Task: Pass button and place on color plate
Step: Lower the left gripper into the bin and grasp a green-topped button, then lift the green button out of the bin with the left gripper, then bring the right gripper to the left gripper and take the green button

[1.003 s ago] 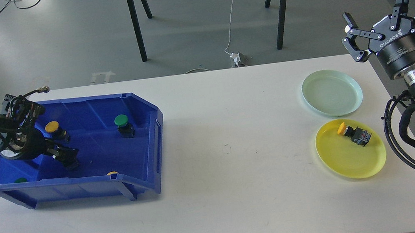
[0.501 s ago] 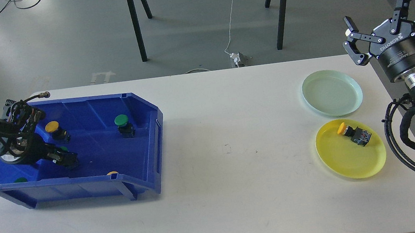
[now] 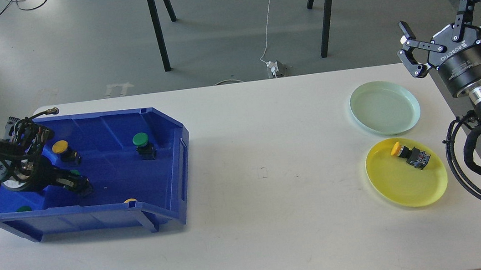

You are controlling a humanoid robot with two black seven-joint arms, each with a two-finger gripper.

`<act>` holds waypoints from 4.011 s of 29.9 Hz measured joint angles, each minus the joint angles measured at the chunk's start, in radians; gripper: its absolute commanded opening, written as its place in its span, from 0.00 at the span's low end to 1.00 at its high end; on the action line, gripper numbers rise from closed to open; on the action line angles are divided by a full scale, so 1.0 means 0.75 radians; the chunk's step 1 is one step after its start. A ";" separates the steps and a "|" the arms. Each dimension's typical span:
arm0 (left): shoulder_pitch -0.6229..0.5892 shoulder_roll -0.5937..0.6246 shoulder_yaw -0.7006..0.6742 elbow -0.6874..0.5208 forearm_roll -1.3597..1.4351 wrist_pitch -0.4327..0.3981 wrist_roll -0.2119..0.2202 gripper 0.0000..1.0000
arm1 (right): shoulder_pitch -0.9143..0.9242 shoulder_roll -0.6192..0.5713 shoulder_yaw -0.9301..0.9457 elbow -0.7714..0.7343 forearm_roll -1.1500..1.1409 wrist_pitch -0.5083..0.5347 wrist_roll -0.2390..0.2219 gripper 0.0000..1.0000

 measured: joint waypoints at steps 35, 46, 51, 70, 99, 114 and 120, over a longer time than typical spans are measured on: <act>-0.115 0.725 -0.316 -1.099 -0.974 0.000 0.000 0.13 | -0.008 0.016 -0.069 0.000 -0.075 -0.001 0.000 0.96; -0.031 0.106 -0.342 -0.828 -1.477 0.000 0.000 0.14 | 0.010 0.063 -0.217 0.098 -0.558 -0.215 0.000 0.96; 0.017 -0.003 -0.343 -0.748 -1.537 0.000 0.000 0.14 | 0.153 -0.001 -0.373 0.135 -0.703 -0.315 0.000 0.96; 0.033 -0.007 -0.347 -0.721 -1.631 0.000 0.000 0.16 | 0.676 0.275 -0.942 -0.016 -0.952 -0.404 0.000 0.95; 0.039 -0.018 -0.350 -0.767 -1.665 0.000 0.000 0.18 | 0.401 0.190 -0.711 0.147 -0.807 -0.360 0.000 0.93; 0.077 -0.076 -0.354 -0.777 -1.794 0.000 0.000 0.18 | 0.303 0.407 -0.593 0.111 -0.822 -0.362 0.000 0.93; 0.080 -0.078 -0.355 -0.777 -1.807 0.000 0.000 0.19 | 0.291 0.441 -0.548 0.092 -0.823 -0.369 0.000 0.92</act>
